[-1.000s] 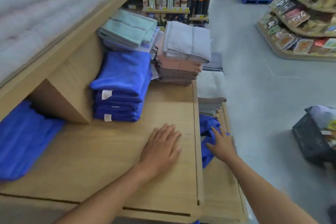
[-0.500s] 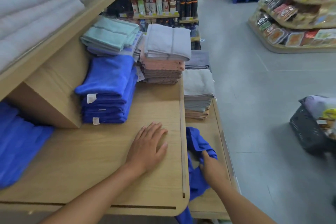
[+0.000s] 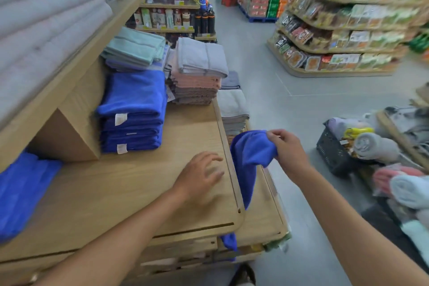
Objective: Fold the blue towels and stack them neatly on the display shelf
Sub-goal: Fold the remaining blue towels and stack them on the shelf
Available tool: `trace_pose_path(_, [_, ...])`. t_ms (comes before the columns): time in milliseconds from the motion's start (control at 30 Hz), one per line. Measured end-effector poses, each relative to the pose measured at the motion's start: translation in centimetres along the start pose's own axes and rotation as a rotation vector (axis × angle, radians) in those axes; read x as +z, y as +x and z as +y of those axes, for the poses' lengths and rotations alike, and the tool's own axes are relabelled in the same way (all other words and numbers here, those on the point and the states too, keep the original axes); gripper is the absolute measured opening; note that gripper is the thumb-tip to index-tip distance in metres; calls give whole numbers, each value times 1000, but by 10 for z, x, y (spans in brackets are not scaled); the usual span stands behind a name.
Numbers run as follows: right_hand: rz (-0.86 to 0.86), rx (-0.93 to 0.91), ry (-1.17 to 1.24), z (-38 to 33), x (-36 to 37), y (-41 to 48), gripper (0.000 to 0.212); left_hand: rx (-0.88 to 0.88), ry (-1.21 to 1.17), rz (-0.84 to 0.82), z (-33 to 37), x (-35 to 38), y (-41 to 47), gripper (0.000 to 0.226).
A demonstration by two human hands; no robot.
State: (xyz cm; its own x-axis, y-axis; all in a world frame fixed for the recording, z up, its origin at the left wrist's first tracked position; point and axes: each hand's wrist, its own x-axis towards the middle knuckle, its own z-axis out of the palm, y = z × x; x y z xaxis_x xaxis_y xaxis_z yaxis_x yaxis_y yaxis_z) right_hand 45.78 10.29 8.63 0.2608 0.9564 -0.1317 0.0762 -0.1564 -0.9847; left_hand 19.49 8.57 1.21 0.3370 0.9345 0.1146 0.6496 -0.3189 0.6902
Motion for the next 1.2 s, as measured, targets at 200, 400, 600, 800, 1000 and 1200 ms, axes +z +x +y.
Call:
trace_pose_path(200, [-149,-283,294,-147,48,-62,13,67,-686,-144,89,-57,-4,66])
trace_pose_path(400, [-32,-748,79,-222,91,-108,12,9,-1477,-101,128,-165,-5,41])
trace_pose_path(600, [-71,-631,-312,-109,114,-132,19,-343,-1597,-200,66,-167,-57,70])
trace_pose_path(800, [-417,-95,-776,28,126,-162,32,-762,-1355,-107,-24,-103,-151,27])
trace_pose_path(1000, [-151,44,-377,51,156,-148,47,-833,-1297,-66,-48,-97,-175,26])
trace_pose_path(1200, [-207,293,-266,50,165,-136,33,-398,-525,-183,-52,-108,-183,37])
